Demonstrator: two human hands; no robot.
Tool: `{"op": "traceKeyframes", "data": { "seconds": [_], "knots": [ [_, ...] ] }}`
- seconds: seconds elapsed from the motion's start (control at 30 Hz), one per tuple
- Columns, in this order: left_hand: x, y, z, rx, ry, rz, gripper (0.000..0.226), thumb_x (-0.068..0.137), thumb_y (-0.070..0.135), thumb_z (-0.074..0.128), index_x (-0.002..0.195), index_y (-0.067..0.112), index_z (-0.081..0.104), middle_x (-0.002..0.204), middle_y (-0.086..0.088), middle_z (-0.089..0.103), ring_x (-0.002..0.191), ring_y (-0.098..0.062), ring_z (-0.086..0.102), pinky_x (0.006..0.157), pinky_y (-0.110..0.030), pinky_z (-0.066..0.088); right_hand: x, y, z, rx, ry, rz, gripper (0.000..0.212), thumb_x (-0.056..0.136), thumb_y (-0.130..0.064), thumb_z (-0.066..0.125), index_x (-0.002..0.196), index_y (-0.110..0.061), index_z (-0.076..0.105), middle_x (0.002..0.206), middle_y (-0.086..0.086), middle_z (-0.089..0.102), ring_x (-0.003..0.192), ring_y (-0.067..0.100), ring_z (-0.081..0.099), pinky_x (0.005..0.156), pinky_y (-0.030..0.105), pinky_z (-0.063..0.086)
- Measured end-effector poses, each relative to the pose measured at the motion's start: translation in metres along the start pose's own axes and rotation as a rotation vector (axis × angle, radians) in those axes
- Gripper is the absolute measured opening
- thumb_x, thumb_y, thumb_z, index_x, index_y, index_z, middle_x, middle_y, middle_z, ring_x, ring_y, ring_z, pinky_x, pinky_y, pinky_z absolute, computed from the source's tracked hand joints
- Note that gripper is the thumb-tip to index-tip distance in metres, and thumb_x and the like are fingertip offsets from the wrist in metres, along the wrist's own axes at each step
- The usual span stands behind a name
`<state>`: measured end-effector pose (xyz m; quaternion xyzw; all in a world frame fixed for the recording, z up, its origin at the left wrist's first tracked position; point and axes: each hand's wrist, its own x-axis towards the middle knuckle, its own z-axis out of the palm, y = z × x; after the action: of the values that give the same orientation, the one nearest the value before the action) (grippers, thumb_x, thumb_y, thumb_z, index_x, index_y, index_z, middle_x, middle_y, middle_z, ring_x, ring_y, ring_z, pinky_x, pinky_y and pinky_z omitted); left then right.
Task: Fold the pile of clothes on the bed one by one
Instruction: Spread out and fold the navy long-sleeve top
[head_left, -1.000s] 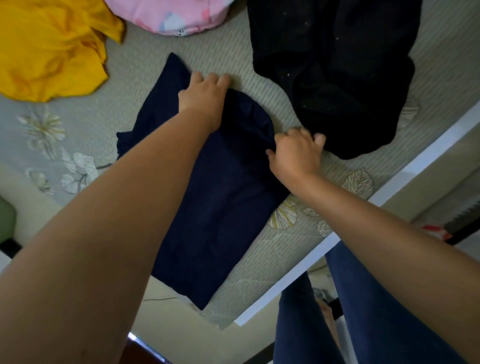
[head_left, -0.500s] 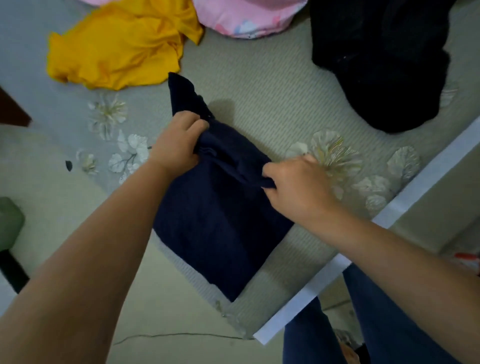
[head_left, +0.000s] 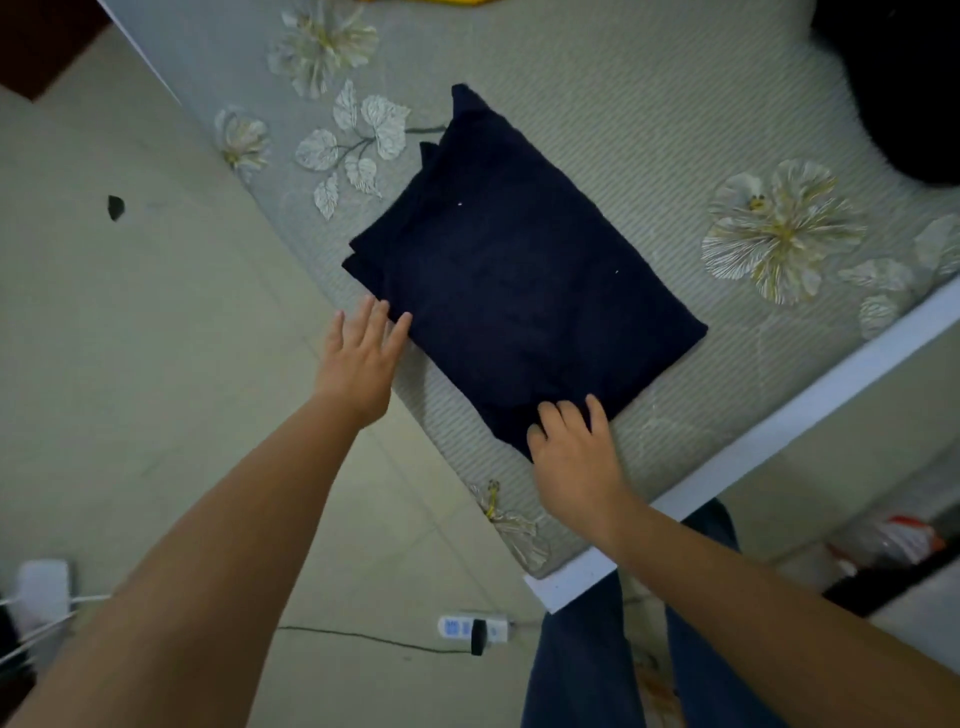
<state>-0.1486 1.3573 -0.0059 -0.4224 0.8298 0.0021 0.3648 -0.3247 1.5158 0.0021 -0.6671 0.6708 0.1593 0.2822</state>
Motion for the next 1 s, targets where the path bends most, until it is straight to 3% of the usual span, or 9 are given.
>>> {"op": "traceKeyframes", "data": {
  "seconds": [0.1, 0.17, 0.3, 0.4, 0.5, 0.57, 0.7, 0.87, 1.0],
  "knots": [
    [-0.007, 0.014, 0.01, -0.137, 0.215, 0.054, 0.077, 0.09, 0.013, 0.047, 0.147, 0.015, -0.005, 0.154, -0.013, -0.007, 0.141, -0.029, -0.011, 0.113, -0.042, -0.006, -0.005, -0.01, 0.005, -0.004, 0.28, 0.054, 0.067, 0.053, -0.039, 0.084, 0.108, -0.006, 0.067, 0.114, 0.015, 0.064, 0.105, 0.026, 0.062, 0.09, 0.054, 0.044],
    [-0.006, 0.021, 0.012, -0.157, 0.265, 0.122, 0.078, 0.089, 0.011, 0.048, 0.147, 0.014, -0.005, 0.155, -0.01, -0.008, 0.141, -0.028, -0.011, 0.113, -0.04, -0.009, 0.002, -0.021, 0.007, -0.012, 0.387, 0.085, 0.085, 0.043, -0.048, 0.085, 0.113, -0.005, 0.064, 0.118, 0.017, 0.062, 0.106, 0.029, 0.062, 0.085, 0.055, 0.046],
    [0.006, 0.033, 0.018, -0.141, 0.238, 0.16, 0.076, 0.091, 0.01, 0.041, 0.144, 0.012, -0.014, 0.154, -0.006, -0.016, 0.141, -0.023, -0.015, 0.113, -0.037, -0.009, 0.032, -0.037, 0.013, -0.084, 0.256, 0.195, 0.09, 0.081, -0.053, 0.057, 0.144, -0.003, 0.015, 0.151, 0.021, 0.016, 0.139, 0.032, 0.019, 0.108, 0.057, 0.009],
    [0.012, 0.033, 0.02, -0.159, 0.188, 0.185, 0.075, 0.092, 0.011, 0.039, 0.144, 0.012, -0.014, 0.154, -0.005, -0.017, 0.142, -0.02, -0.013, 0.114, -0.036, -0.006, 0.048, -0.035, 0.029, -0.138, 0.181, 0.214, 0.071, 0.098, -0.039, 0.028, 0.142, 0.0, -0.012, 0.152, 0.022, -0.007, 0.141, 0.035, -0.001, 0.102, 0.056, -0.016],
    [0.013, 0.031, 0.02, -0.2, 0.168, 0.194, 0.074, 0.092, 0.013, 0.04, 0.145, 0.013, -0.012, 0.154, -0.005, -0.015, 0.142, -0.019, -0.011, 0.114, -0.035, -0.005, 0.052, -0.032, 0.029, -0.269, 0.314, 0.197, 0.056, 0.094, -0.027, 0.032, 0.143, -0.003, 0.021, 0.147, 0.014, 0.033, 0.132, 0.022, 0.037, 0.11, 0.043, 0.024],
    [0.011, 0.032, 0.017, -0.23, 0.165, 0.197, 0.073, 0.092, 0.015, 0.041, 0.146, 0.013, -0.009, 0.154, -0.004, -0.014, 0.142, -0.018, -0.009, 0.114, -0.036, -0.005, 0.051, -0.025, 0.019, -0.289, 0.482, 0.183, 0.047, 0.08, -0.027, 0.042, 0.124, -0.02, 0.057, 0.113, -0.007, 0.066, 0.094, 0.005, 0.062, 0.089, 0.026, 0.046],
    [0.008, 0.035, 0.012, -0.26, 0.199, 0.163, 0.068, 0.094, 0.022, 0.042, 0.147, 0.014, 0.001, 0.155, -0.004, -0.002, 0.143, -0.019, -0.001, 0.114, -0.039, -0.001, 0.041, -0.008, 0.004, -0.177, 0.628, 0.139, 0.031, 0.061, -0.016, 0.06, 0.088, -0.021, 0.075, 0.068, -0.009, 0.066, 0.061, 0.006, 0.061, 0.077, 0.027, 0.049],
    [0.0, 0.052, -0.009, -0.346, 0.654, 0.237, 0.047, 0.068, 0.0, 0.075, 0.113, 0.005, 0.064, 0.118, -0.026, 0.059, 0.109, -0.042, 0.057, 0.09, -0.064, 0.037, 0.007, 0.021, -0.006, -0.049, 0.804, 0.057, 0.043, 0.068, -0.007, 0.035, 0.086, -0.008, 0.074, 0.071, 0.0, 0.069, 0.059, 0.017, 0.063, 0.076, 0.035, 0.029],
    [0.002, 0.077, -0.018, -0.313, 0.754, 0.388, 0.031, 0.079, 0.001, 0.049, 0.103, 0.0, 0.068, 0.104, -0.027, 0.065, 0.093, -0.042, 0.064, 0.075, -0.062, 0.045, -0.035, 0.062, 0.012, -0.077, 0.782, 0.042, 0.044, 0.066, -0.003, 0.036, 0.088, -0.006, 0.073, 0.081, 0.003, 0.072, 0.065, 0.017, 0.066, 0.074, 0.034, 0.028]
  ]
}}
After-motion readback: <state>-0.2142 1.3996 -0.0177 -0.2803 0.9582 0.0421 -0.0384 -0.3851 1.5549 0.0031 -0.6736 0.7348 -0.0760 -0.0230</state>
